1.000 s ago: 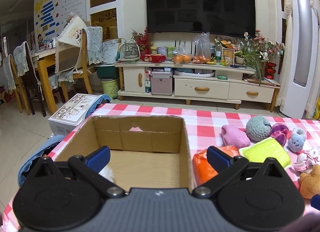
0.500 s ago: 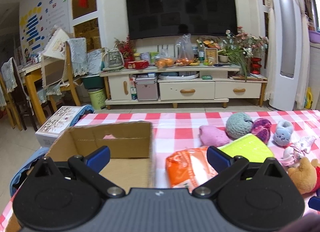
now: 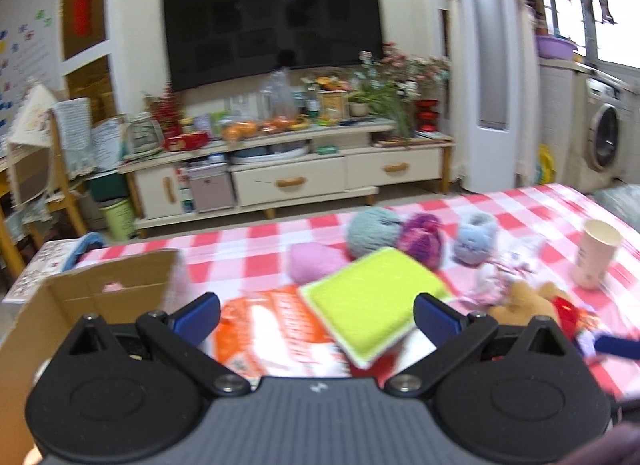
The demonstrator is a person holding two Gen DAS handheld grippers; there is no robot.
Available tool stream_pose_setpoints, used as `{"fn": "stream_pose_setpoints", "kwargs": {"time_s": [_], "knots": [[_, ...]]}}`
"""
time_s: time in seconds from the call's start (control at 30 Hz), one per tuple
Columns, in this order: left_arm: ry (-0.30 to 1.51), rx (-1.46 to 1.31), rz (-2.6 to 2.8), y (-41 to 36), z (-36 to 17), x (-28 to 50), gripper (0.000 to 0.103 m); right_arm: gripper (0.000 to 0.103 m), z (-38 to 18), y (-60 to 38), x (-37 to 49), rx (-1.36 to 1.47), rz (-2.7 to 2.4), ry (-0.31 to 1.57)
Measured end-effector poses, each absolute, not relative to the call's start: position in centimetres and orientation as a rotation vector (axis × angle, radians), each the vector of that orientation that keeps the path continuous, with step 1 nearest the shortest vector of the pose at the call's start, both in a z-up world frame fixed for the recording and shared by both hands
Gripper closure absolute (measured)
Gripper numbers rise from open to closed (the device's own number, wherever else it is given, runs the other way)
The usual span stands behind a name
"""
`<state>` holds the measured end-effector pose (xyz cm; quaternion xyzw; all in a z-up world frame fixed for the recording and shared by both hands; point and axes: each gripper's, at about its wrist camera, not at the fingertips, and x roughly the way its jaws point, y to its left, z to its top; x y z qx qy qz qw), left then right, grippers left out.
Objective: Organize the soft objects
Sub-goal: 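Withdraw both tools from the box back over the table, then grasp blue tissue pack with right tool while left tool grasps white fluffy roll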
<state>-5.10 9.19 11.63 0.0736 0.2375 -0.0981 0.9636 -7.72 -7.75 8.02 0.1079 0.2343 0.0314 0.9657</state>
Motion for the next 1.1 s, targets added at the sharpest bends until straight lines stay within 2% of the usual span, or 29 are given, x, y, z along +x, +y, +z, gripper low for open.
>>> {"fn": "stream_pose_setpoints", "kwargs": {"time_s": [0.33, 0.77, 1.1], "knots": [[0.567, 0.2, -0.358, 5.0, 9.0, -5.6, 0.002, 0.0, 7.6, -11.8, -7.1, 0.249, -0.124, 0.456], [0.677, 0.195, -0.377, 2.6, 5.9, -4.2, 0.008, 0.0, 4.6, -13.9, -6.5, 0.24, -0.144, 0.608], [0.751, 0.167, -0.335, 2.5, 4.2, -1.5, 0.028, 0.024, 4.2, -14.7, -5.6, 0.248, -0.159, 0.635]]}}
